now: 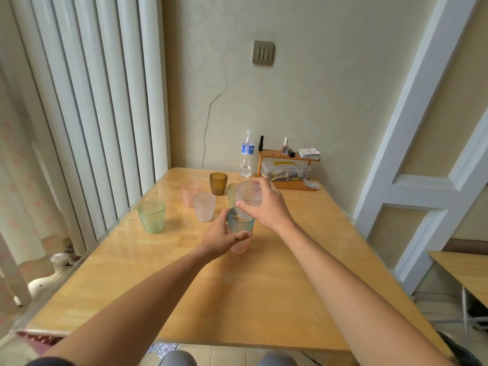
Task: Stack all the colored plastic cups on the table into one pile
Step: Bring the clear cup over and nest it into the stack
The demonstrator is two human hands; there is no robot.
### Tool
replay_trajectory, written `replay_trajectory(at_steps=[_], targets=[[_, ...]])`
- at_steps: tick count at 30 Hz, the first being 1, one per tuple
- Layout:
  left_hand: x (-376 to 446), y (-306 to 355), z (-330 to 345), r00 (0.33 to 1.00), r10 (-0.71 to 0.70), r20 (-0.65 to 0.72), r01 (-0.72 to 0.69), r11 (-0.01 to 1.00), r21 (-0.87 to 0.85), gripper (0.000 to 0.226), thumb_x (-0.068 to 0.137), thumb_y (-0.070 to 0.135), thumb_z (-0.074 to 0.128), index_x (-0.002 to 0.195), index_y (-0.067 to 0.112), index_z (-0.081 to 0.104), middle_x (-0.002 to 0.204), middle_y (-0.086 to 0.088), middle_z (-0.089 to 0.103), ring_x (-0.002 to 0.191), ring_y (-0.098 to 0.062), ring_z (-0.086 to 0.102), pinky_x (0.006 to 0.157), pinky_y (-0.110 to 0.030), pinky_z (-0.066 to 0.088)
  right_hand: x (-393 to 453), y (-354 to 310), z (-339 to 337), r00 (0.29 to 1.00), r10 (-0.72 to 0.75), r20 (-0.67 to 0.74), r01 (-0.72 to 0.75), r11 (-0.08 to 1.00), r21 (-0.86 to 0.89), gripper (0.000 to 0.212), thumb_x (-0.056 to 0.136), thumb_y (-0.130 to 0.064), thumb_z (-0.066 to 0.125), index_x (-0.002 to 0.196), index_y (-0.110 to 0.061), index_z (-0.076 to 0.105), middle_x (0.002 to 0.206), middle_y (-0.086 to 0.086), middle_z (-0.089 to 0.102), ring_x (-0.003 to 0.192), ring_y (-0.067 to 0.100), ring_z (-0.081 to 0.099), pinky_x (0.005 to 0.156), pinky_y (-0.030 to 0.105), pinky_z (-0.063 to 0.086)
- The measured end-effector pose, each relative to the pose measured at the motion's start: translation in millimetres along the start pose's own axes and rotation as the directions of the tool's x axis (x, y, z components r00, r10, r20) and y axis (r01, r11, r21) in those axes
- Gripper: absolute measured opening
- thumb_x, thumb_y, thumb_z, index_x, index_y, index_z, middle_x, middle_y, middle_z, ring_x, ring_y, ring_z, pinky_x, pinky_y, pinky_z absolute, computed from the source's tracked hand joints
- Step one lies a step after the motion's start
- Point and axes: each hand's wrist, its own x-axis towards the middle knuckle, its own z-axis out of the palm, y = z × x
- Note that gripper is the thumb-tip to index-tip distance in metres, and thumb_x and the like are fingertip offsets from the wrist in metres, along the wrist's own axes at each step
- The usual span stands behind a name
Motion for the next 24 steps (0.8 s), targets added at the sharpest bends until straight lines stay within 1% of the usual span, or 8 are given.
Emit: replay_trajectory(at_steps=[6, 10, 12, 15, 16, 19, 21, 24], targets=[[-1, 1, -1, 1.0, 0.011, -0.007, -0.011, 1.0, 0.002, 0.093, 0.062, 0.066, 0.087, 0.137, 0.02, 0.056, 0.124, 0.0, 0.073, 0.114, -0.022, 0.07, 0.1, -0.052, 0.058, -2, 8, 24, 0.993, 0.046, 0.107, -0.044, 0.999, -0.024, 0.081, 0.076, -0.05, 0.082, 0.142, -0.017, 0.049, 0.142, 0.003, 0.053, 0.131, 0.02, 0.05, 0.099, 0.026, 0.04], [-3, -2, 1, 1.0, 0.008, -0.006, -0.008, 0.999, -0.037, 0.087, 0.062, 0.064, 0.087, 0.133, 0.022, 0.059, 0.124, 0.003, 0.074, 0.112, -0.021, 0.072, 0.1, -0.05, 0.059, -7, 15, 34, 0.996, 0.064, 0.064, -0.065, 0.998, 0.015, 0.078, 0.078, -0.048, 0.08, 0.142, -0.019, 0.048, 0.142, 0.002, 0.053, 0.13, 0.02, 0.051, 0.097, 0.022, 0.036], [-4, -2, 2, 1.0, 0.005, -0.001, -0.005, 0.998, -0.07, 0.085, 0.061, 0.064, 0.085, 0.132, 0.023, 0.06, 0.124, 0.004, 0.074, 0.112, -0.019, 0.072, 0.099, -0.044, 0.06, -10, 17, 39, 0.996, 0.073, 0.053, -0.076, 0.996, 0.046, 0.079, 0.077, -0.049, 0.08, 0.143, -0.022, 0.046, 0.142, 0.002, 0.054, 0.129, 0.02, 0.052, 0.097, 0.024, 0.039], [-6, -4, 3, 1.0, 0.002, -0.001, -0.002, 0.995, -0.104, 0.079, 0.061, 0.061, 0.083, 0.131, 0.03, 0.06, 0.124, 0.008, 0.074, 0.112, -0.015, 0.072, 0.095, -0.03, 0.06, -17, 21, 48, 0.996, 0.09, 0.03, -0.093, 0.989, 0.117, 0.079, 0.075, -0.05, 0.08, 0.141, -0.03, 0.042, 0.137, 0.001, 0.058, 0.123, 0.021, 0.055, 0.097, 0.03, 0.047], [-7, -5, 2, 1.0, 0.004, -0.001, -0.004, 0.994, -0.109, 0.077, 0.062, 0.06, 0.083, 0.131, 0.032, 0.06, 0.124, 0.009, 0.074, 0.112, -0.013, 0.073, 0.095, -0.027, 0.059, -19, 23, 50, 0.996, 0.089, 0.013, -0.09, 0.987, 0.132, 0.079, 0.074, -0.05, 0.081, 0.139, -0.033, 0.041, 0.134, 0.0, 0.059, 0.121, 0.021, 0.056, 0.096, 0.032, 0.049], [-5, -9, 2, 1.0, 0.014, -0.003, -0.014, 0.994, -0.109, 0.07, 0.073, 0.047, 0.091, 0.135, 0.031, 0.063, 0.126, 0.012, 0.075, 0.11, -0.007, 0.073, 0.099, -0.031, 0.059, -19, 26, 52, 0.996, 0.086, 0.005, -0.086, 0.987, 0.138, 0.08, 0.073, -0.05, 0.081, 0.14, -0.034, 0.039, 0.134, 0.001, 0.06, 0.119, 0.022, 0.057, 0.099, 0.037, 0.051], [-5, -10, 2, 1.0, 0.006, -0.005, -0.007, 0.993, -0.114, 0.067, 0.08, 0.035, 0.092, 0.139, 0.026, 0.064, 0.127, 0.01, 0.076, 0.108, -0.008, 0.073, 0.099, -0.035, 0.06, -18, 26, 52, 0.996, 0.085, 0.01, -0.086, 0.988, 0.128, 0.083, 0.074, -0.051, 0.08, 0.142, -0.032, 0.036, 0.135, 0.002, 0.059, 0.121, 0.023, 0.056, 0.1, 0.038, 0.051], [-6, -10, 1, 0.999, -0.027, 0.025, 0.03, 0.99, -0.136, 0.072, 0.079, 0.031, 0.093, 0.143, 0.026, 0.06, 0.13, 0.009, 0.074, 0.108, -0.011, 0.071, 0.101, -0.04, 0.06, -24, 26, 56, 0.996, 0.089, -0.03, -0.083, 0.983, 0.163, 0.086, 0.075, -0.049, 0.081, 0.143, -0.031, 0.032, 0.132, -0.003, 0.058, 0.119, 0.02, 0.057, 0.097, 0.036, 0.05]])
